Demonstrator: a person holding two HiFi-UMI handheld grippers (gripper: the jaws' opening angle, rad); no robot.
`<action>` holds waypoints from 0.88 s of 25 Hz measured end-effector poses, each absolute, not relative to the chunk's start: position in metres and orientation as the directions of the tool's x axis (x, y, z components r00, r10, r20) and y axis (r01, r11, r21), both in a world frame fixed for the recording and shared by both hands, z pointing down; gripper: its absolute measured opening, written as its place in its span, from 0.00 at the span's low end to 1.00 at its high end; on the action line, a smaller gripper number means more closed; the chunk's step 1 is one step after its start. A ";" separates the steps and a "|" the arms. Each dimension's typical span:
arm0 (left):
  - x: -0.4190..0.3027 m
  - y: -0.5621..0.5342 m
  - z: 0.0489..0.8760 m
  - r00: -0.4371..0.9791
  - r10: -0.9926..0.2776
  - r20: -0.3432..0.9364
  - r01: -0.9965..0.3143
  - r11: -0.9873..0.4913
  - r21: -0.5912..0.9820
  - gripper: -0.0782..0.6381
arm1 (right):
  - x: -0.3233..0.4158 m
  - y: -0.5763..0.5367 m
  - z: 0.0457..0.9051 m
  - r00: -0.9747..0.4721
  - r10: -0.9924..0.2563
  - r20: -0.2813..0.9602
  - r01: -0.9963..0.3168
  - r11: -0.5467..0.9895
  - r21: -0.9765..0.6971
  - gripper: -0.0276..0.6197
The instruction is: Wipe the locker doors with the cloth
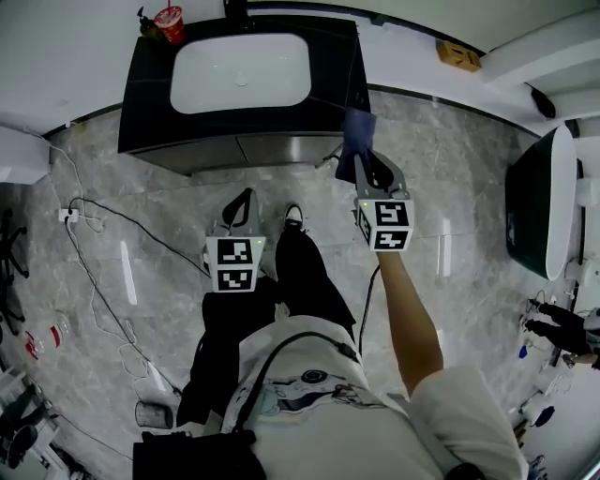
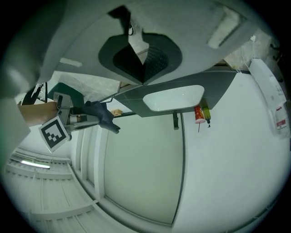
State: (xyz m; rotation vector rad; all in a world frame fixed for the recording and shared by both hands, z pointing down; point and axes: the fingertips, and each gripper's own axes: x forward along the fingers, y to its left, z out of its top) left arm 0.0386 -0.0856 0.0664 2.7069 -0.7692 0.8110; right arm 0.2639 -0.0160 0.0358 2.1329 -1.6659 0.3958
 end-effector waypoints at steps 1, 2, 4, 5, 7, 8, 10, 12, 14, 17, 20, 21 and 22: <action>0.030 -0.080 0.062 0.718 -0.426 0.550 -0.537 -0.842 0.050 0.11 | 0.255 -0.008 0.030 0.251 -0.858 0.447 -0.967 -0.207 0.146 0.14; 0.023 -0.077 0.058 0.723 -0.430 0.541 -0.537 -0.842 0.048 0.11 | 0.247 -0.002 0.025 0.253 -0.863 0.438 -0.967 -0.208 0.149 0.14; 0.012 -0.075 0.058 0.725 -0.437 0.533 -0.538 -0.842 0.042 0.11 | 0.234 0.004 0.019 0.255 -0.870 0.422 -0.966 -0.210 0.150 0.14; 0.007 -0.074 0.060 0.723 -0.438 0.534 -0.538 -0.842 0.038 0.11 | 0.228 0.006 0.017 0.253 -0.873 0.417 -0.966 -0.209 0.149 0.14; -0.002 -0.071 0.064 0.718 -0.444 0.536 -0.541 -0.840 0.029 0.11 | 0.220 0.012 0.014 0.249 -0.880 0.405 -0.967 -0.204 0.153 0.14; -0.005 -0.069 0.066 0.715 -0.450 0.535 -0.544 -0.839 0.022 0.11 | 0.218 0.016 0.013 0.247 -0.884 0.397 -0.967 -0.200 0.156 0.14; -0.008 -0.061 0.072 0.708 -0.460 0.536 -0.547 -0.837 0.005 0.11 | 0.217 0.028 0.015 0.243 -0.894 0.377 -0.968 -0.195 0.160 0.14; -0.009 -0.053 0.088 0.702 -0.461 0.543 -0.547 -0.837 -0.004 0.11 | 0.219 0.042 0.025 0.245 -0.899 0.362 -0.966 -0.197 0.165 0.14; -0.006 -0.054 0.107 0.704 -0.473 0.531 -0.556 -0.831 -0.003 0.11 | 0.222 0.046 0.041 0.243 -0.907 0.343 -0.965 -0.191 0.180 0.14; 0.006 -0.065 0.138 0.721 -0.510 0.470 -0.567 -0.823 -0.023 0.11 | 0.229 0.035 0.072 0.229 -0.930 0.288 -0.962 -0.172 0.211 0.14; 0.015 -0.070 0.178 0.732 -0.531 0.427 -0.574 -0.818 -0.036 0.11 | 0.235 0.032 0.111 0.218 -0.948 0.233 -0.961 -0.167 0.219 0.14; 0.017 -0.072 0.193 0.733 -0.536 0.418 -0.576 -0.817 -0.038 0.11 | 0.237 0.032 0.124 0.214 -0.953 0.216 -0.961 -0.166 0.221 0.14; 0.019 -0.074 0.209 0.733 -0.543 0.409 -0.579 -0.814 -0.042 0.11 | 0.240 0.031 0.137 0.210 -0.957 0.200 -0.961 -0.164 0.223 0.14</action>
